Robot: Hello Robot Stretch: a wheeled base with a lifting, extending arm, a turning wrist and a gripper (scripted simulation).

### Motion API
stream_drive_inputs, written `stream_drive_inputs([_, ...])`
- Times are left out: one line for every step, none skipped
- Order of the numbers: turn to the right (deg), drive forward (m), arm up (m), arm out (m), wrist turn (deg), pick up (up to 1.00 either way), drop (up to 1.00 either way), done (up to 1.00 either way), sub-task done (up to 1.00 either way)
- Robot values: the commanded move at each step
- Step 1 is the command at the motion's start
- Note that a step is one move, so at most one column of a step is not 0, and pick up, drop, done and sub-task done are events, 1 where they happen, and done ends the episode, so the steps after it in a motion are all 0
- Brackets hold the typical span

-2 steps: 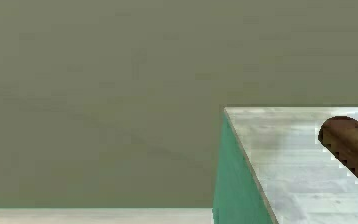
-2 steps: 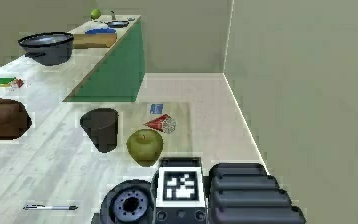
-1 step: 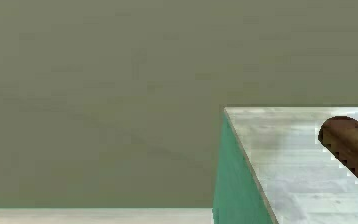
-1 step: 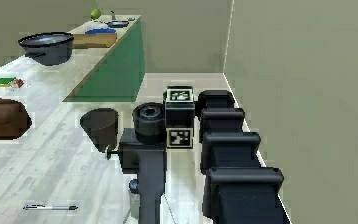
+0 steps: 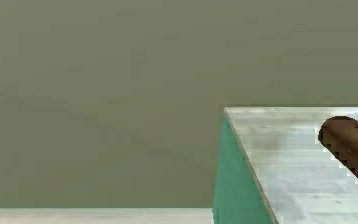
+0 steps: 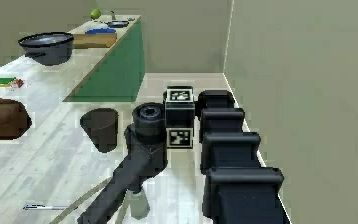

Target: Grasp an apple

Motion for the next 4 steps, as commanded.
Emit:
stream_drive_inputs([0.0,0.0,0.0,0.0,45.0,0.0,0.0,0.0,0.0])
stream_drive_inputs([0.0,0.0,0.0,0.0,45.0,0.0,0.0,0.0,0.0])
stream_drive_inputs([0.0,0.0,0.0,0.0,27.0,0.0,0.0,0.0,0.0])
stream_drive_inputs([0.0,0.0,-0.1,0.0,0.0,0.0,0.0,0.0,0.0])
